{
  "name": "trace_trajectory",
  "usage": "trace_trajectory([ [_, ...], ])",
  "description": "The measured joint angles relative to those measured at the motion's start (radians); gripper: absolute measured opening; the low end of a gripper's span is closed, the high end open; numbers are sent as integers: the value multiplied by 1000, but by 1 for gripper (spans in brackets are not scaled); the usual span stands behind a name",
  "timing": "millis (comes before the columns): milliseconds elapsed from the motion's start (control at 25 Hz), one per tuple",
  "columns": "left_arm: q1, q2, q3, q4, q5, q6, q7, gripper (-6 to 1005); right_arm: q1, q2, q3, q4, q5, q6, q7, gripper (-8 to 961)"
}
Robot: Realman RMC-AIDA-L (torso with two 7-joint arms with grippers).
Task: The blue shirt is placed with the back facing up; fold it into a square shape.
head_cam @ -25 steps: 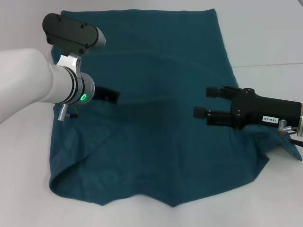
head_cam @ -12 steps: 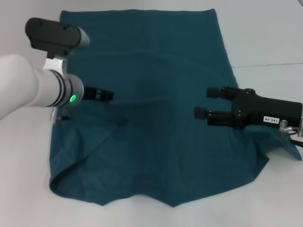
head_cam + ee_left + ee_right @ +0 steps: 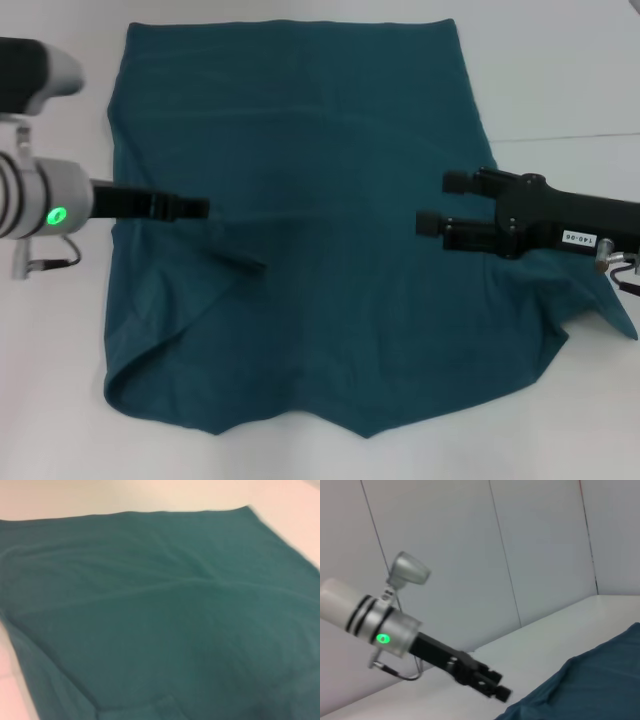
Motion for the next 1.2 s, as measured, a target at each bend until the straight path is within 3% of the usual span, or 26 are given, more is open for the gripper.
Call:
trace_trajectory([
  [80,48,-1,-13,78,-27,78,18,902,2,0,-2,-16,0,3,14,912],
  [320,207,-5,-5,259,-57,192,72,934,10,1,-10,-74,-3,5,67,912],
  [640,376,-10,-30,349,-226,282,341,933,28,0,-27,-184,-27,45,194,912],
  [1000,404,-10,-13,272,-240,267,495,932,53,0,-41,-265,-58,75,329,912],
  [1200,405,-10,42,245,-233,232,537,931,65,-3,-51,-267,-60,100,357,912],
])
